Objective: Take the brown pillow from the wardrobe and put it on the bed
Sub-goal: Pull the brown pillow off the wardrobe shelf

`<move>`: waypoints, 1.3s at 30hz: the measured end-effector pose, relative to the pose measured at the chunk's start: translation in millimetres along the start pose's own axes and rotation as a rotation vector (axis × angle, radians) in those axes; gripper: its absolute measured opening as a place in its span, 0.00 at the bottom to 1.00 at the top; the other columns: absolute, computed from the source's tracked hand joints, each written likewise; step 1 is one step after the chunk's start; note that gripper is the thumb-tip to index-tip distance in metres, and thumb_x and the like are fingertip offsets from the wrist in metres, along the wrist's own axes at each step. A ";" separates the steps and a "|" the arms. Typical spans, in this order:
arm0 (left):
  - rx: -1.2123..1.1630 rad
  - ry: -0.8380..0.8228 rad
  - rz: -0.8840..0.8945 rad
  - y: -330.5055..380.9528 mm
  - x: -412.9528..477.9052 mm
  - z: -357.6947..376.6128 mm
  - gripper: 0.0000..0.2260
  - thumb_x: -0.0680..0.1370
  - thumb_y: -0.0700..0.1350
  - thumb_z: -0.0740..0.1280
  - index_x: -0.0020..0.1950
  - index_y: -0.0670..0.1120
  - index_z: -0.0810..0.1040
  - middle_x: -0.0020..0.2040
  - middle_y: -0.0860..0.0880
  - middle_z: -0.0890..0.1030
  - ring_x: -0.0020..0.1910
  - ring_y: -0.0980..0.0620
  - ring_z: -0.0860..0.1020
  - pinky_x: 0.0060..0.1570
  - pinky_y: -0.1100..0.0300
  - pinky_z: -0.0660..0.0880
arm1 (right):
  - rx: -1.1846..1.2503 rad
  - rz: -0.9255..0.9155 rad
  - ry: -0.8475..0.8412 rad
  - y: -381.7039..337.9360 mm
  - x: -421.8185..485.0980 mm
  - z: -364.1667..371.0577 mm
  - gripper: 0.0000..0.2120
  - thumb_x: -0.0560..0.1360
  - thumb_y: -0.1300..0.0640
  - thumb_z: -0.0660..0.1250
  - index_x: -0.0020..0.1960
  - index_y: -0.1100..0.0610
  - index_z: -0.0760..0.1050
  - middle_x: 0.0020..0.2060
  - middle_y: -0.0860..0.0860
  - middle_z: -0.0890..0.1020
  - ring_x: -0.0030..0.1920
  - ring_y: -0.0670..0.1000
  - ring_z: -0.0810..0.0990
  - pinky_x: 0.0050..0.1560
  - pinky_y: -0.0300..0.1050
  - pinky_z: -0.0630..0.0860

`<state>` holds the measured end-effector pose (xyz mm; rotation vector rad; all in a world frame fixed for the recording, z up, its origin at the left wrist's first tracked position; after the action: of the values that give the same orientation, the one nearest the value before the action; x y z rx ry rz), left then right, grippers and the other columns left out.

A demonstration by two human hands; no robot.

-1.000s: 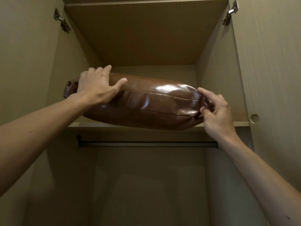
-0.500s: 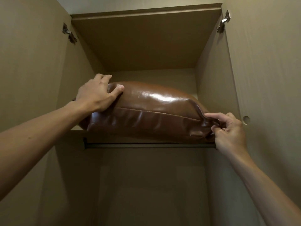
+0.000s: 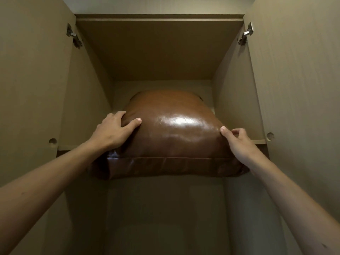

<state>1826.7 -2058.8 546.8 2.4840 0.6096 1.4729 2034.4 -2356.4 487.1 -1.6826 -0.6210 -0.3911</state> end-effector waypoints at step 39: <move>-0.810 0.036 -0.170 -62.1 -94.1 77.4 0.51 0.51 0.72 0.81 0.70 0.55 0.78 0.60 0.53 0.87 0.57 0.54 0.86 0.58 0.56 0.81 | 0.515 -0.064 -0.158 68.7 10.2 69.0 0.63 0.50 0.36 0.86 0.80 0.47 0.63 0.54 0.39 0.77 0.52 0.42 0.78 0.44 0.40 0.76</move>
<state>1839.0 -2040.8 411.8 1.7373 0.1567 1.3384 2078.0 -2295.3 424.3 -1.2077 -0.8158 -0.1252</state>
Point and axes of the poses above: each hand's wrist, its own x-axis towards the middle knuckle, its own z-axis out of the palm, y = z × x, the point moved 2 cm from there along x, towards the middle knuckle
